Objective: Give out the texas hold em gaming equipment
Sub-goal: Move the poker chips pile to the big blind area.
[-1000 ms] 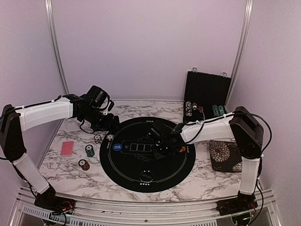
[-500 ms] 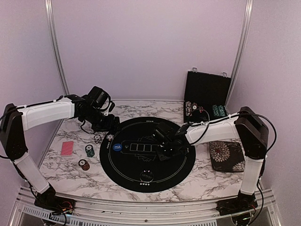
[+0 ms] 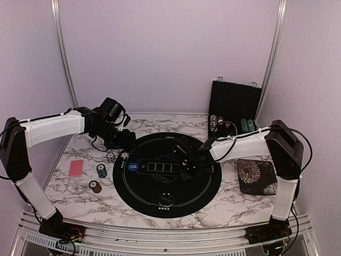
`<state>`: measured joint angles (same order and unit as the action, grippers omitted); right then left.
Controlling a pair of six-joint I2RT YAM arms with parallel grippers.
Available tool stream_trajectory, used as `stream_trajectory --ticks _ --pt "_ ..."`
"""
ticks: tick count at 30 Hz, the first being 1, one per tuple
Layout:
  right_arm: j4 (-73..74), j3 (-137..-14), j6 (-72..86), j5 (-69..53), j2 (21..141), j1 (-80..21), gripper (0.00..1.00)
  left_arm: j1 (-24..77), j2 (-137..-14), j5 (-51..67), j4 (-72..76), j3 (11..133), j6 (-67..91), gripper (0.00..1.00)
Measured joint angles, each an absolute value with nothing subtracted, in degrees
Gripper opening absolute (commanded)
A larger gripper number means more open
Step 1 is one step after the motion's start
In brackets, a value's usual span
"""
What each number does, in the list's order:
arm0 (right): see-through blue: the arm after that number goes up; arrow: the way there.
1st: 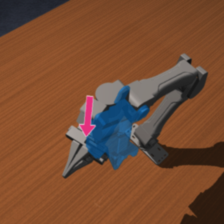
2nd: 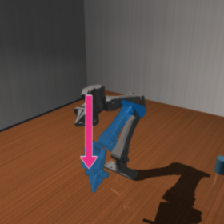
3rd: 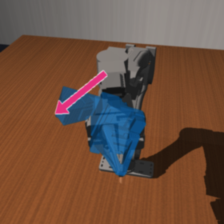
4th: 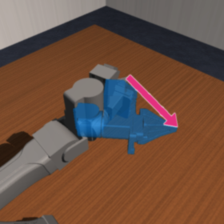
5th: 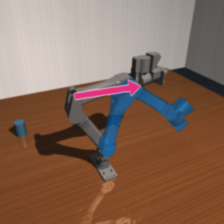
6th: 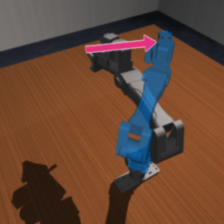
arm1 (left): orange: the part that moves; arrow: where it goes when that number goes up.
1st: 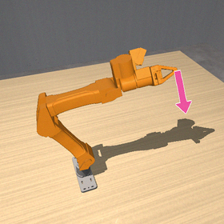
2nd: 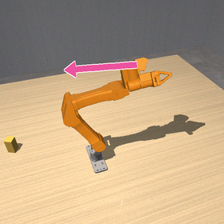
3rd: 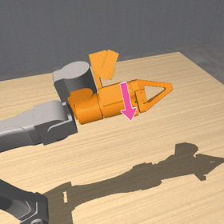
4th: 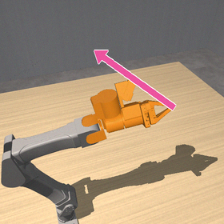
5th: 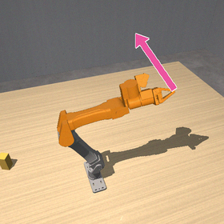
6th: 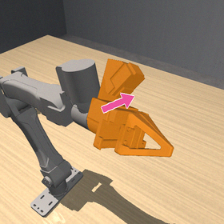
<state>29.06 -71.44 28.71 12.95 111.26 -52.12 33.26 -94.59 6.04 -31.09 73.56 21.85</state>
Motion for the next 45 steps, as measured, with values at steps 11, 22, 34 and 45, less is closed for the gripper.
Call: stream_trajectory --ticks 11,22,34,45 --pt "30.2 -72.7 28.8 13.0 112.0 -51.7 0.33 33.3 -94.6 6.6 -31.1 73.9 21.8 0.79" --pt "30.3 -73.1 28.9 13.5 112.3 -49.9 0.32 33.3 -94.6 6.7 -31.0 73.9 21.7 0.78" --pt "30.0 -73.8 28.0 13.9 113.0 -47.2 0.32 33.3 -94.6 6.9 -31.0 73.9 21.7 0.78" --pt "28.9 -75.2 25.5 14.0 114.3 -43.9 0.32 33.3 -94.6 6.9 -31.0 73.9 21.7 0.78"
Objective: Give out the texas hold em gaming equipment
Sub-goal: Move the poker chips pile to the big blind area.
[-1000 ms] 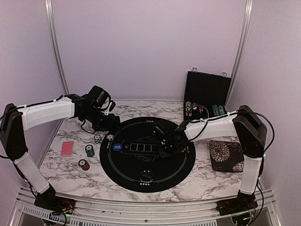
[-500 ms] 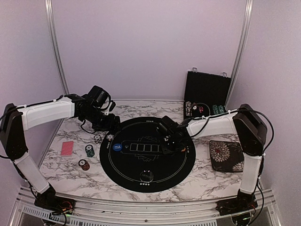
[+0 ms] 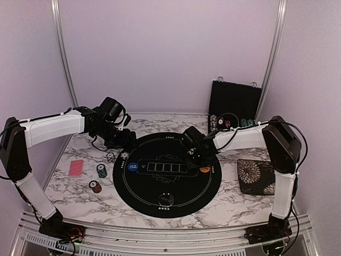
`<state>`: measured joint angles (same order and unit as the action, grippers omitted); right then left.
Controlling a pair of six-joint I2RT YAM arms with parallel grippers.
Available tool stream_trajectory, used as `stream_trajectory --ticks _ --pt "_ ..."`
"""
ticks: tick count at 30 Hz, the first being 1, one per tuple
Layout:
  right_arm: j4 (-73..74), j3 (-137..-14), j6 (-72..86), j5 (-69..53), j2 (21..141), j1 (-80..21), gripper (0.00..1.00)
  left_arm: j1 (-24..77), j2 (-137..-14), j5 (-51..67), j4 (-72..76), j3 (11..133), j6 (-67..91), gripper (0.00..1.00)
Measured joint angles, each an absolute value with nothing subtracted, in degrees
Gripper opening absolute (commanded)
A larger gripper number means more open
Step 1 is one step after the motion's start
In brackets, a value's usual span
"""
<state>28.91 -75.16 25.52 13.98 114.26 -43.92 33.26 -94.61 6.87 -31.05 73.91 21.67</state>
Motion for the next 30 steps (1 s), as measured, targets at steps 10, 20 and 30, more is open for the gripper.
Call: stream_trajectory --ticks 10,20,30 --pt "27.8 -76.1 24.8 14.4 115.3 -41.1 0.32 33.3 -94.6 6.9 -31.0 73.9 21.7 0.78" --pt "26.4 -76.0 24.7 14.5 115.5 -39.0 0.32 33.3 -94.6 6.9 -31.1 74.1 21.7 0.78" --pt "22.7 -72.5 24.6 14.6 114.0 -37.9 0.32 33.3 -94.9 7.0 -31.1 74.6 21.7 0.78"
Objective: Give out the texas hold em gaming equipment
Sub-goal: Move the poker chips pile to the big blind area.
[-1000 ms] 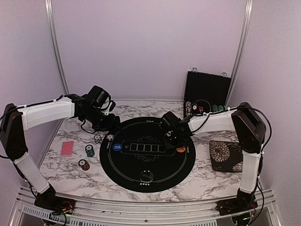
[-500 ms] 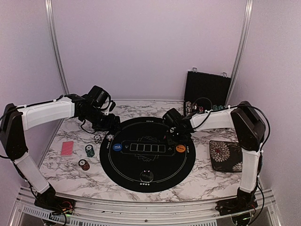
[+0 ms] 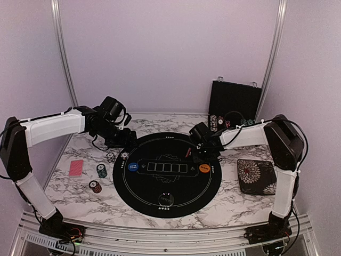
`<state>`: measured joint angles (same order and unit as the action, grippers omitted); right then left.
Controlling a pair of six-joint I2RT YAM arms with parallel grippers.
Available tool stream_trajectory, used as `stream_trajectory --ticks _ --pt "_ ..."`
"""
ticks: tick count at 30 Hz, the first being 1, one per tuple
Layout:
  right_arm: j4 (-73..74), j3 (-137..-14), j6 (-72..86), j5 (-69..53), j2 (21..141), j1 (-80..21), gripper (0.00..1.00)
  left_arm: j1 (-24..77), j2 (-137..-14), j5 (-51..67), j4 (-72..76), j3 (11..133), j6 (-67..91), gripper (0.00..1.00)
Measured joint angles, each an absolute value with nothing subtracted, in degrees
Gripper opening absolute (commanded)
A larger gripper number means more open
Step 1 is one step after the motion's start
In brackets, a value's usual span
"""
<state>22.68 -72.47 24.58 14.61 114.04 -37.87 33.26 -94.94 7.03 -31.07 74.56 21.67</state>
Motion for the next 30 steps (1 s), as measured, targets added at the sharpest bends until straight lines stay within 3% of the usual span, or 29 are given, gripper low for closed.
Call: stream_trajectory --ticks 30 --pt "17.8 -61.8 24.4 15.5 107.0 -32.2 0.33 33.3 -96.1 7.1 -31.1 75.7 21.7 0.78"
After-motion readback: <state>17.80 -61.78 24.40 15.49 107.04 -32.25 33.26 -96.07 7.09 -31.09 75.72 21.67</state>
